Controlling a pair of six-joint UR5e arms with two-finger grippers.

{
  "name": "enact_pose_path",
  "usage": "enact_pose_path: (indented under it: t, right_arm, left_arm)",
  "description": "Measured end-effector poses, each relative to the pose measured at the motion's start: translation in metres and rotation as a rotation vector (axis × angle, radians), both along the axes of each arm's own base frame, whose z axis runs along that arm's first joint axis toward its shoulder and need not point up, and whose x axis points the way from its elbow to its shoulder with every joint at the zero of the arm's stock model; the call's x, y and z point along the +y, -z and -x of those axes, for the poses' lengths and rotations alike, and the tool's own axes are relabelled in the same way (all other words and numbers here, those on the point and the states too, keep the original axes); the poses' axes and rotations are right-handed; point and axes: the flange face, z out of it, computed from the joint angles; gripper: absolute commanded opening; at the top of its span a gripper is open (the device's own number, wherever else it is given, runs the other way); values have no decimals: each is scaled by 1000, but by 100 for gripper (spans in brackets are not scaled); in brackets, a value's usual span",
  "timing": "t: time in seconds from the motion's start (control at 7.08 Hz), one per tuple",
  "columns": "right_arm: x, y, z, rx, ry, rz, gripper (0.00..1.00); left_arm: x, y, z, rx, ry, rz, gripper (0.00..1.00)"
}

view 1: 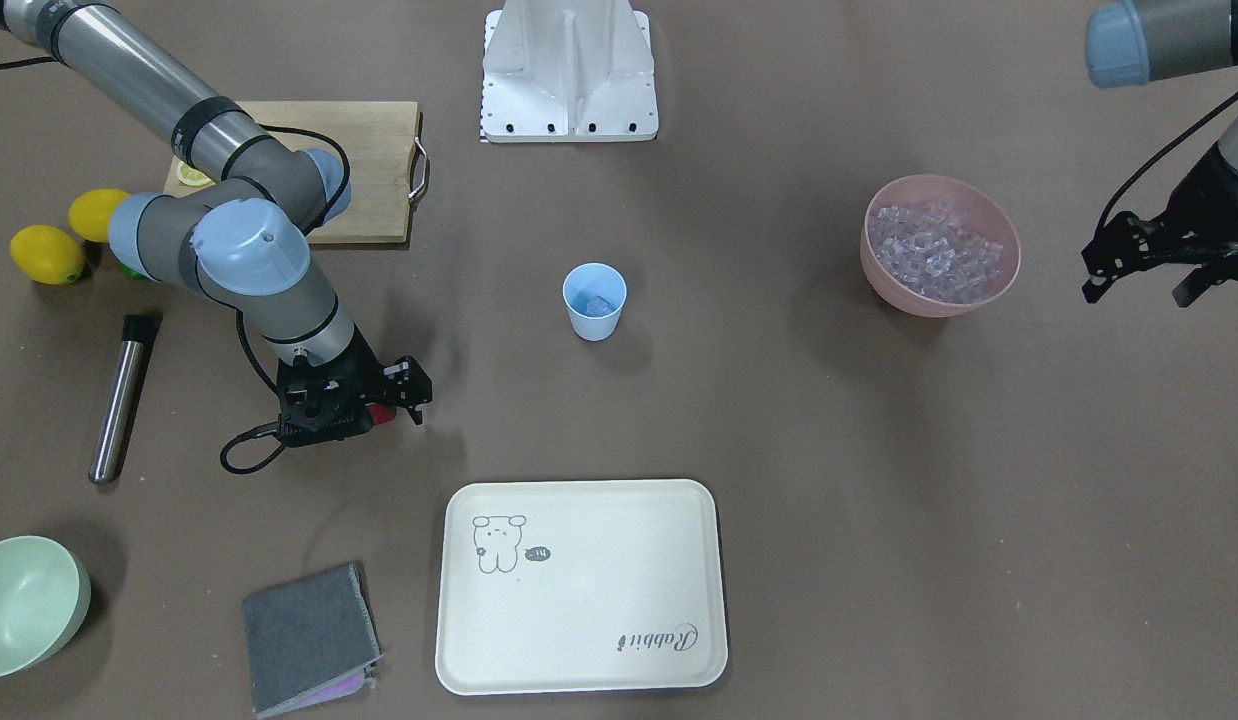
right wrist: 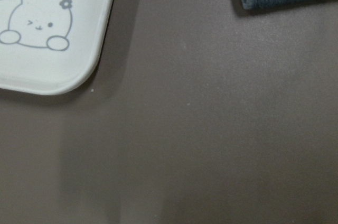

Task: Mash ice and strawberries in cup
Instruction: 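Lower the right gripper over the red strawberry and close on it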

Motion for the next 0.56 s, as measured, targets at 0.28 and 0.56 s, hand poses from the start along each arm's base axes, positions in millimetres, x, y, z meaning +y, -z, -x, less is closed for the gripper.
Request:
enact_pose_path:
  t: [0.28,0.56]
  right_arm:
    - [2,-1,2,-3,2,2,99]
    - [6,2,-2,-8,9,5,98]
  left_arm:
    - [-1,-1,3,-3,-3,-7,98]
    - [-1,1,3,-2,-3,-11,98]
